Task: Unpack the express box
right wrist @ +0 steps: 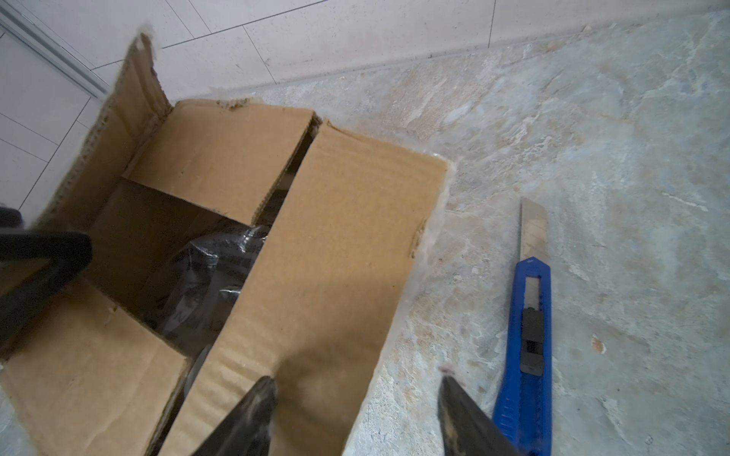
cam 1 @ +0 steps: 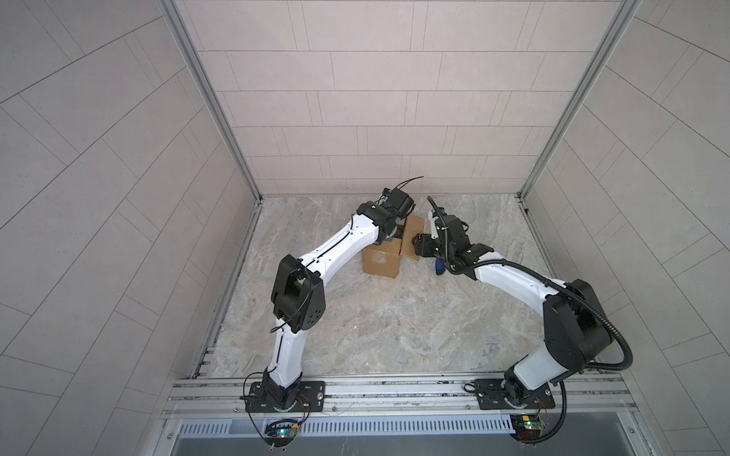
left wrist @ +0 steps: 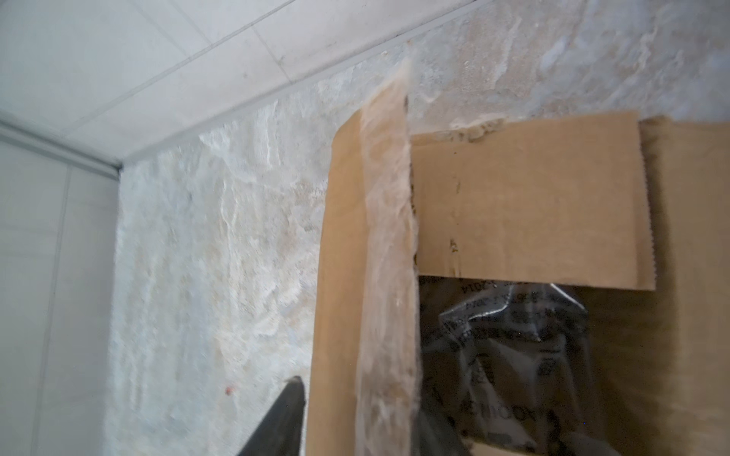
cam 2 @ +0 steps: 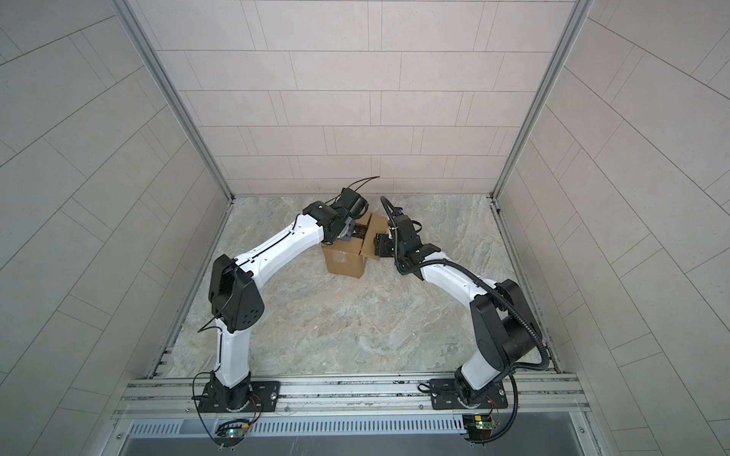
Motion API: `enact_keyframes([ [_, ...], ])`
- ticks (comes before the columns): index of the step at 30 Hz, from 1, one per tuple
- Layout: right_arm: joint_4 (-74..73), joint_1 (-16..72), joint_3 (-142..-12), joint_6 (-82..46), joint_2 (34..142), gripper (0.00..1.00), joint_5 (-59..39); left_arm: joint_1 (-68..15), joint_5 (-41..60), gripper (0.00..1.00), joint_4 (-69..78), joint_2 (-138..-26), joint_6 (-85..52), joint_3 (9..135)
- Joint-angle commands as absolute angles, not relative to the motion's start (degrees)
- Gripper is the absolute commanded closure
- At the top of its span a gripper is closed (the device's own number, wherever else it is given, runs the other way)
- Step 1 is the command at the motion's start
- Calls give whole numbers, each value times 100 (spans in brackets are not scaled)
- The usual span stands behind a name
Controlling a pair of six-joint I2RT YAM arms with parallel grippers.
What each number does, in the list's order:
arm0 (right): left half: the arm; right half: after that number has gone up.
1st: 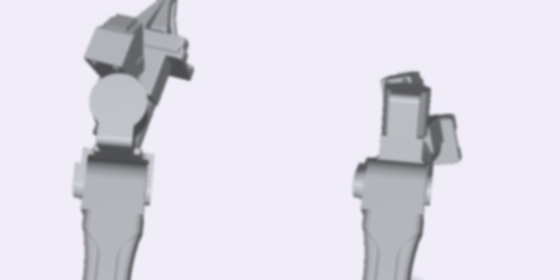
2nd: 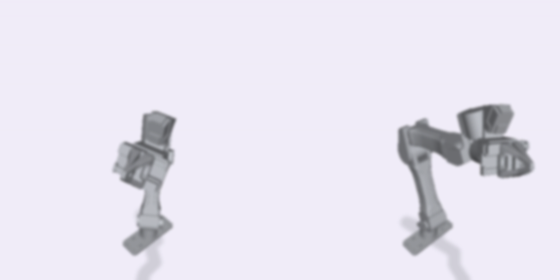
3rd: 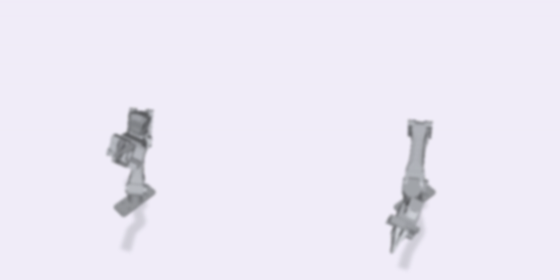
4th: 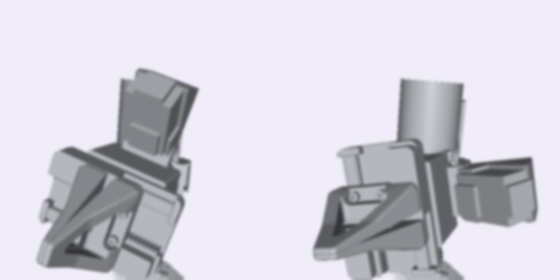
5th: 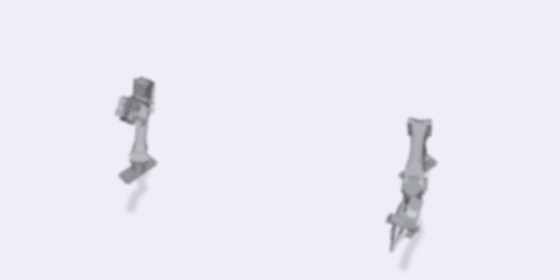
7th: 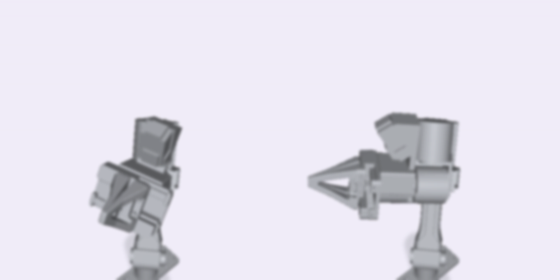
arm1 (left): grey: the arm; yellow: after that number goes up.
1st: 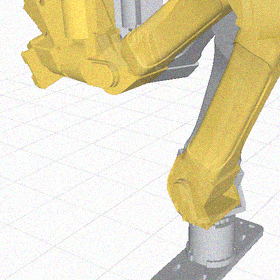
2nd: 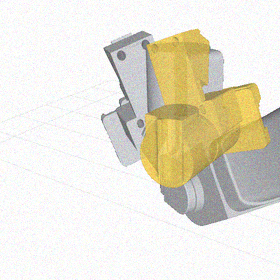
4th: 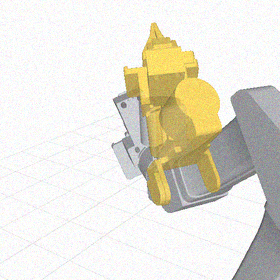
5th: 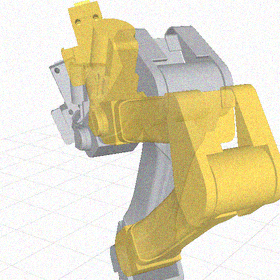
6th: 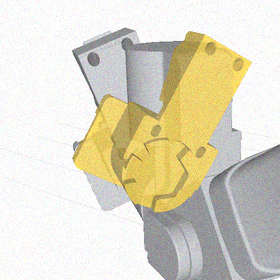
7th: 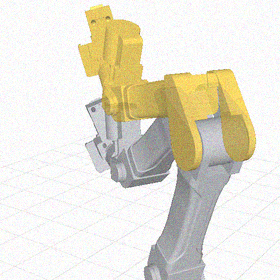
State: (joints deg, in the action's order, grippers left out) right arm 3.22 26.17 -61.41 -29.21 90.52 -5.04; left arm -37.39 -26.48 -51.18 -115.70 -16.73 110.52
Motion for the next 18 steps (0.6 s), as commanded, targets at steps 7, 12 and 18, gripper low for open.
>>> enact_keyframes([
  [7, 835, 2685, -6024, -2815, 8913, 33, -555, -2944, -540, 83, -4126, -10411, -1921, 9916],
  [12, 855, 2694, -6079, -2839, 8869, 33, -654, -2329, 974, 91, -3069, -9894, -2112, 8983],
  [18, 861, 2690, -6092, -2771, 8751, 33, -650, -1835, 2510, 100, -1830, -9573, -2455, 8097],
])
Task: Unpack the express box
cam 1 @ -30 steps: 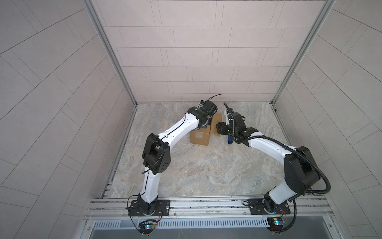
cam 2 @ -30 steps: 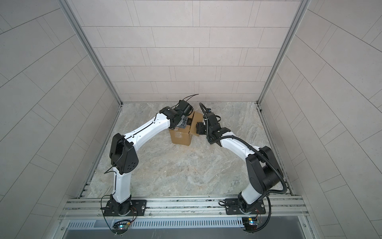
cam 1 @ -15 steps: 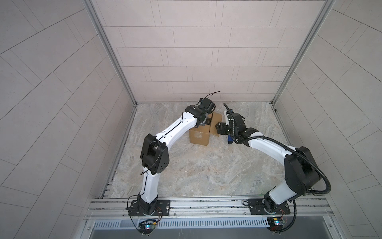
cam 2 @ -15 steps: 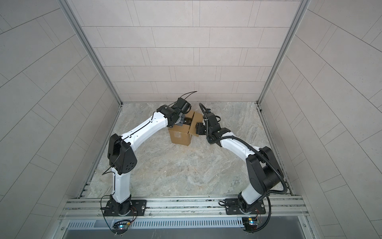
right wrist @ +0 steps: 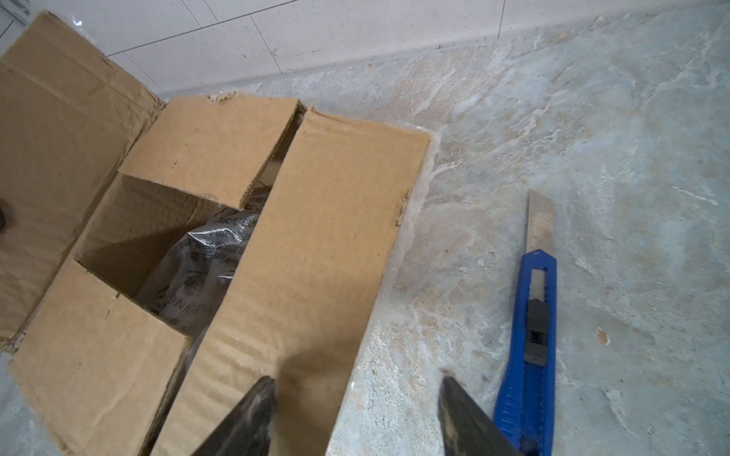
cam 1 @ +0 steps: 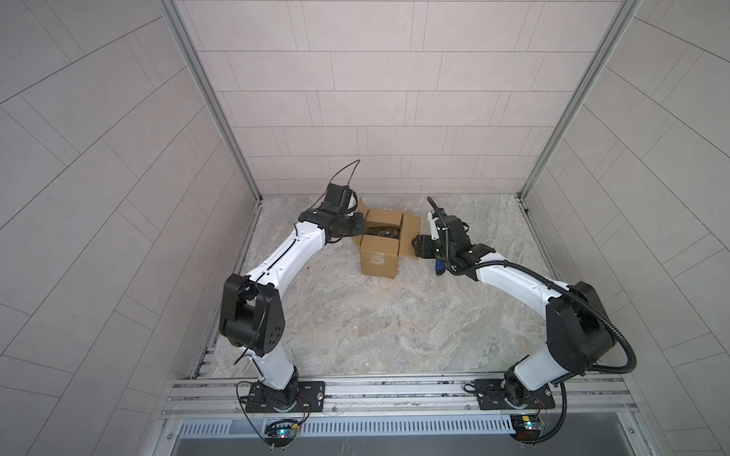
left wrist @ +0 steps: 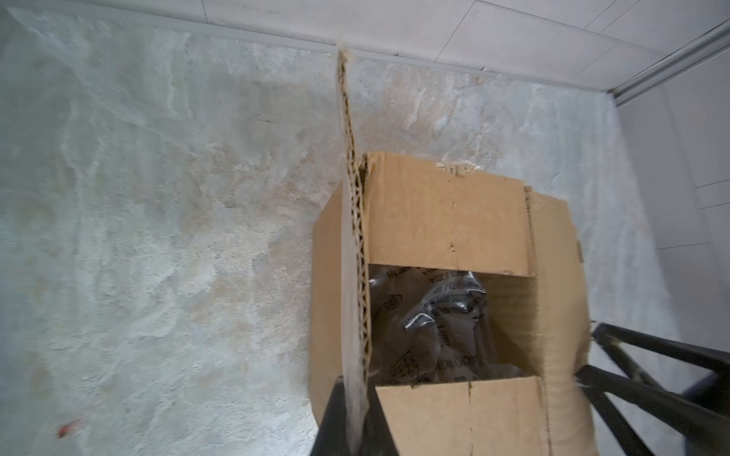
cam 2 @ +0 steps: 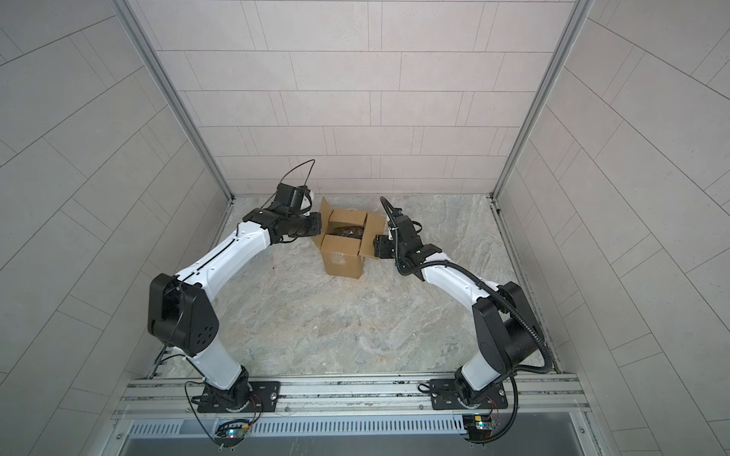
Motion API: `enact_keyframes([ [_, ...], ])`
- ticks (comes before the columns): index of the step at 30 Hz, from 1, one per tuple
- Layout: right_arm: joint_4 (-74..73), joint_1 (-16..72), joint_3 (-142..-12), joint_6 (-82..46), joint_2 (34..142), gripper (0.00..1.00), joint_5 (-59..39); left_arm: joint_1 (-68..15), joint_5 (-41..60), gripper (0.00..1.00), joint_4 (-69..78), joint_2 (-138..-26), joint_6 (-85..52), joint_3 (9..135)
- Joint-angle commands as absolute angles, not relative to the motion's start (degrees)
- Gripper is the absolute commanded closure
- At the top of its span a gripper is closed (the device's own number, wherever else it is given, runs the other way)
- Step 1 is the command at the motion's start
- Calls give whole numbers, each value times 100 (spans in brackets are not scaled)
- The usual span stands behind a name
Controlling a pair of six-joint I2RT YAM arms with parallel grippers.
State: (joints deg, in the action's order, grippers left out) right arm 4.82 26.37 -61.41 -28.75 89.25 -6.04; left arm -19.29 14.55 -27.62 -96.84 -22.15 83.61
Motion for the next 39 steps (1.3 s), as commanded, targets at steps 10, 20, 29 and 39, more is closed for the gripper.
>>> enact_keyframes([
  [10, 1129, 2690, -6278, -2529, 8480, 33, -581, -1486, 3818, 100, -533, -9361, -2871, 7245],
  [20, 2228, 2858, -7330, -1885, 7995, 33, -161, -1468, 3963, 100, -648, -9073, -2584, 7093],
  [29, 3855, 3550, -9129, -579, 8501, 33, 191, -1575, 4202, 100, -746, -8869, -2291, 7075],
  [39, 3981, 3906, -9038, 412, 9230, 33, 743, -1841, 4616, 100, -1015, -8907, -2008, 7185],
])
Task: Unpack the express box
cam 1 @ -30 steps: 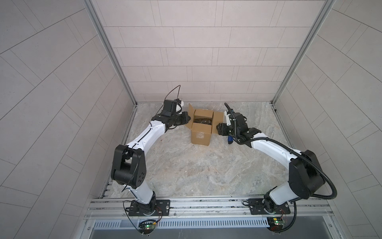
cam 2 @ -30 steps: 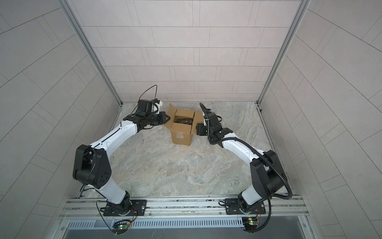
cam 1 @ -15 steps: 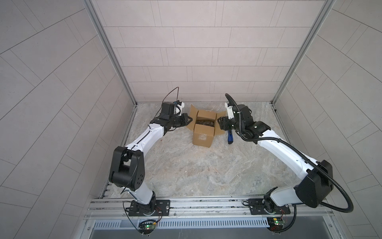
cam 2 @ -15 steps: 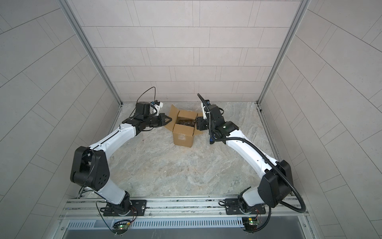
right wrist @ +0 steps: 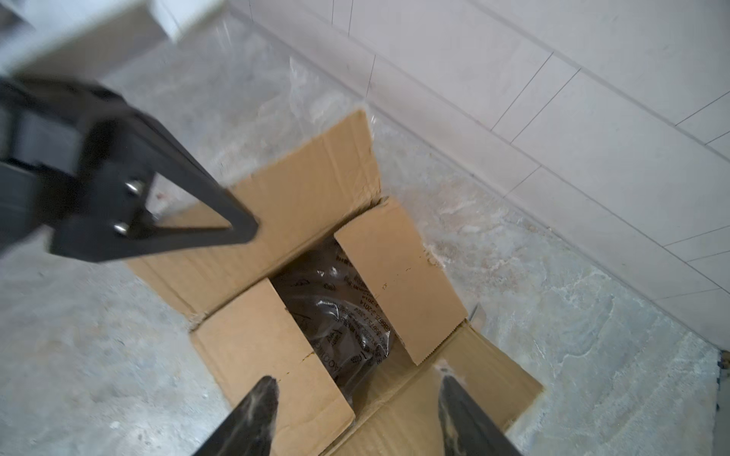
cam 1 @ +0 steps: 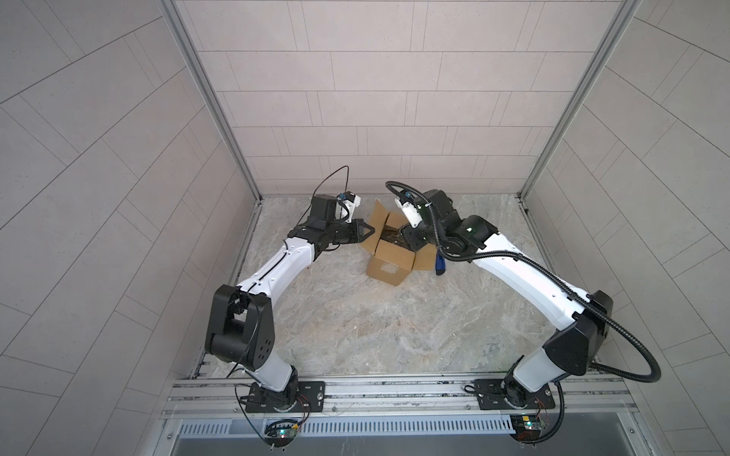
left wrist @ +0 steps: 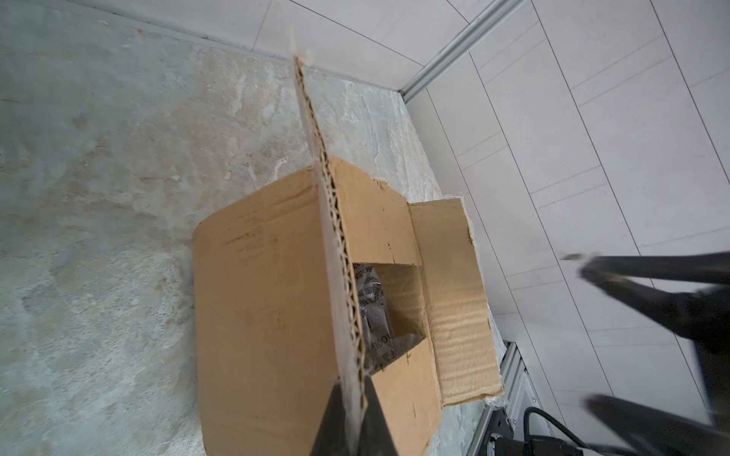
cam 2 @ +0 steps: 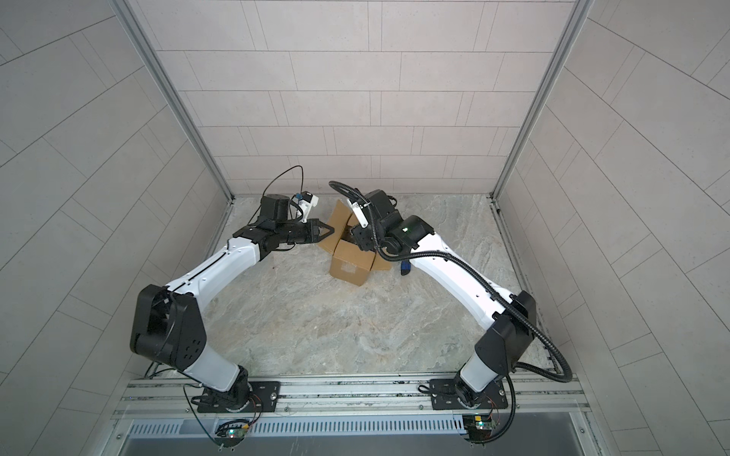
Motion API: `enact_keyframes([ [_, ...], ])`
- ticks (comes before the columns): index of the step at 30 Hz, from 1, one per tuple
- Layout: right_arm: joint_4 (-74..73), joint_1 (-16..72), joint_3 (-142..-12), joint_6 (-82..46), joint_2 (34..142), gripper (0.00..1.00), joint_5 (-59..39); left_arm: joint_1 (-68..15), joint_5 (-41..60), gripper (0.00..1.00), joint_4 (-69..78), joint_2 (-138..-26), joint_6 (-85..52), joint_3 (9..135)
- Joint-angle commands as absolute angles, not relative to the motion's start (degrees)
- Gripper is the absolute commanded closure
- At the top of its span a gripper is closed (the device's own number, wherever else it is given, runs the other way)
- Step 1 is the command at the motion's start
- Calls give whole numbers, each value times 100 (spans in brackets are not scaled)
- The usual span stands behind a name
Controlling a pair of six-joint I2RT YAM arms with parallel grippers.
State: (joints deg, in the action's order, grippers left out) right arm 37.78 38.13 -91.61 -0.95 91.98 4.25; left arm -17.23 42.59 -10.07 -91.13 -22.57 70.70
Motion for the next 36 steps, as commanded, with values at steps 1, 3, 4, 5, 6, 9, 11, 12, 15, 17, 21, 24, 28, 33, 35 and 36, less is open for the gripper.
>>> enact_keyframes([
  [1, 3939, 3941, -8965, 449, 9250, 33, 834, -1852, 4651, 100, -1019, -8916, -2013, 7189],
  [3, 3830, 4014, -8849, 545, 9331, 33, 1034, -1879, 4743, 100, -1003, -8937, -2012, 7198],
  [4, 3791, 4033, -8821, 570, 9375, 33, 1125, -1889, 4770, 100, -1002, -8938, -2011, 7198],
  [5, 3744, 4041, -8794, 587, 9422, 33, 1233, -1900, 4788, 100, -1000, -8947, -2011, 7207],
  [6, 3685, 4040, -8756, 617, 9454, 33, 1319, -1906, 4797, 100, -1002, -8956, -2013, 7207],
  [9, 3462, 4056, -8631, 724, 9531, 33, 1686, -1916, 4912, 100, -993, -8968, -2013, 7224],
  [11, 3313, 4061, -8547, 773, 9588, 33, 1946, -1940, 4957, 100, -1005, -8965, -1979, 7215],
  [12, 3221, 4061, -8490, 715, 9620, 33, 2125, -1955, 4966, 100, -1017, -8959, -1961, 7224],
  [15, 2949, 4061, -8310, 757, 9637, 33, 2387, -1968, 4991, 100, -1054, -8965, -1929, 7226],
  [17, 2777, 4061, -8186, 811, 9664, 33, 2408, -1969, 5001, 100, -1055, -8963, -1938, 7220],
  [21, 2701, 4061, -8165, 768, 9780, 33, 2486, -1977, 5036, 100, -1063, -8974, -1925, 7233],
  [24, 2677, 4052, -8222, 724, 9796, 33, 2773, -1978, 5036, 100, -1114, -8974, -1890, 7234],
  [28, 2653, 3955, -8287, 567, 9651, 33, 3022, -1982, 5010, 100, -1155, -8980, -1872, 7233],
  [33, 2772, 3697, -8393, 328, 9411, 33, 3000, -1985, 5012, 100, -1176, -9008, -1854, 7216],
  [35, 2786, 3623, -8405, 310, 9340, 33, 2994, -1986, 5019, 100, -1169, -9024, -1854, 7224],
  [36, 2786, 3585, -8415, 310, 9318, 33, 3007, -1982, 5028, 100, -1177, -9026, -1851, 7225],
])
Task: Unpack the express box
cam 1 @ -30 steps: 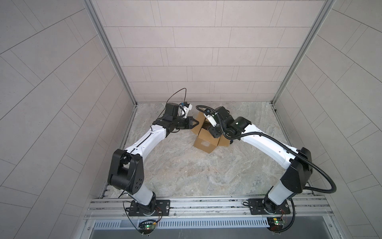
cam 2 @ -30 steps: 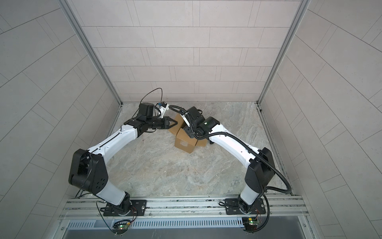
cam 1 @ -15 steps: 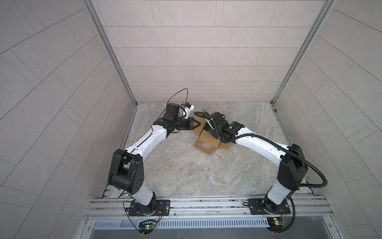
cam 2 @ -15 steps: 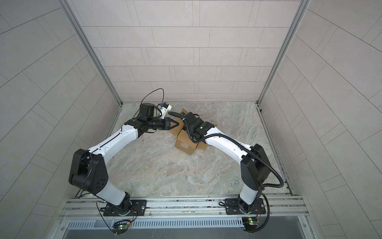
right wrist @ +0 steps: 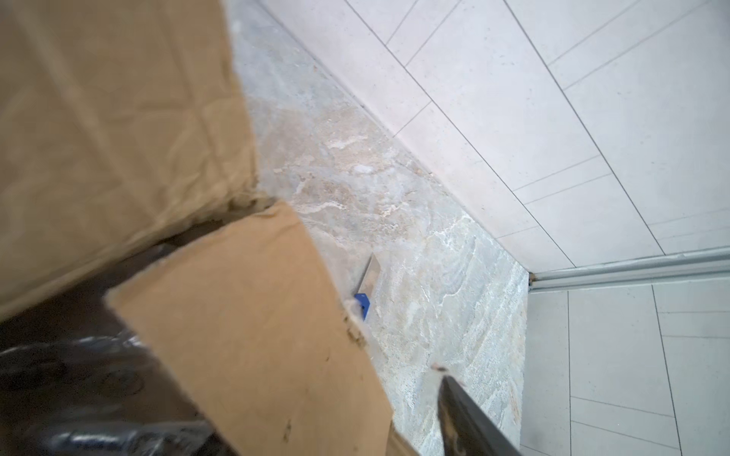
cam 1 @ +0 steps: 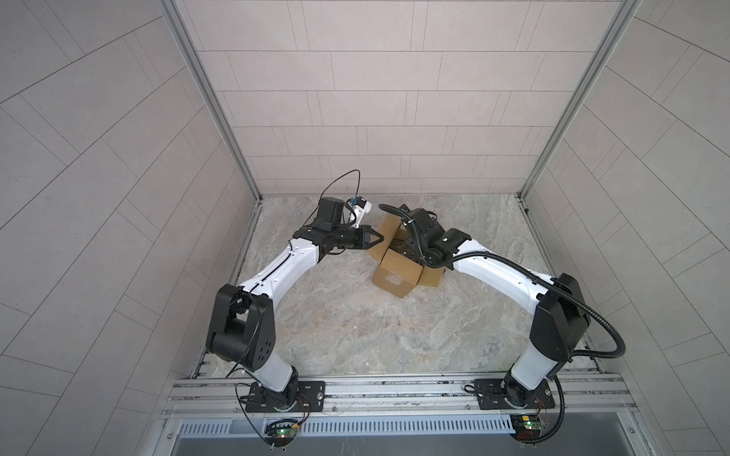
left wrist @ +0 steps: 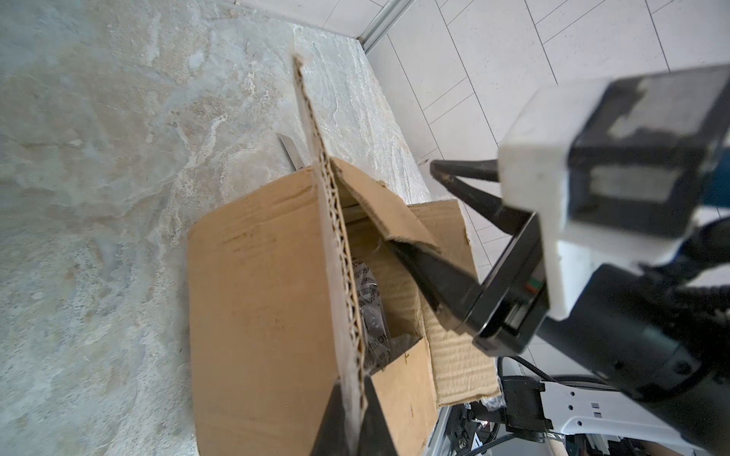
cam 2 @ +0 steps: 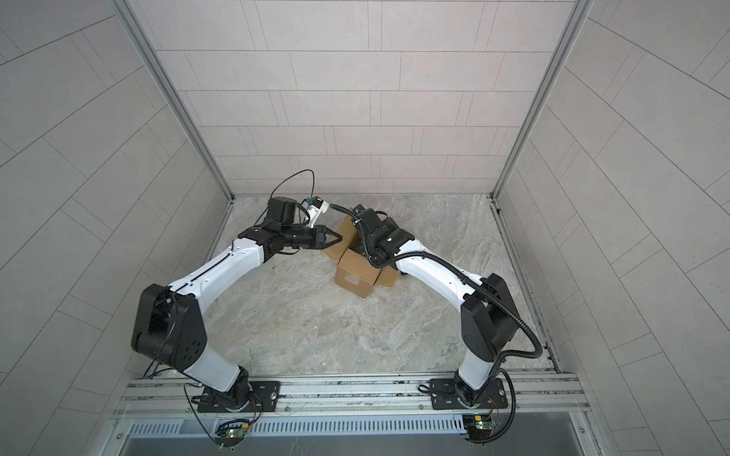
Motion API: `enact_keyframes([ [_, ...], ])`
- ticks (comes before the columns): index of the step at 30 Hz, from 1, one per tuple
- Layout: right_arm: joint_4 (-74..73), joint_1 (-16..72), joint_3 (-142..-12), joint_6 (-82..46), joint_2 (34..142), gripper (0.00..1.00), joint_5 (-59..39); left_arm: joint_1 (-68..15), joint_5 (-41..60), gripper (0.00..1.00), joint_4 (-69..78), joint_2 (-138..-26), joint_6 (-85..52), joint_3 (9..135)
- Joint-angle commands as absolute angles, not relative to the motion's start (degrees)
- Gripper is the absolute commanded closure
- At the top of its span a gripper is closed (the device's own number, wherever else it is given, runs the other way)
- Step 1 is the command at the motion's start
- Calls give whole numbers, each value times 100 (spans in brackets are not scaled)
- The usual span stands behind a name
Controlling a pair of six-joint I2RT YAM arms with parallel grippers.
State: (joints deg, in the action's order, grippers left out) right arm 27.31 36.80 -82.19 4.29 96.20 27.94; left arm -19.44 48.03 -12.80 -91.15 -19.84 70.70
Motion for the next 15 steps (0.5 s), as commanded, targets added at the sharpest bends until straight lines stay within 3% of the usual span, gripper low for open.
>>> enact_keyframes([
  [1, 2799, 3548, -8428, 308, 9294, 33, 3005, -1989, 5035, 100, -1178, -9035, -1850, 7233],
  [15, 2834, 2786, -8693, -182, 9491, 33, 1964, -2030, 5139, 100, -1252, -9102, -1757, 7231],
])
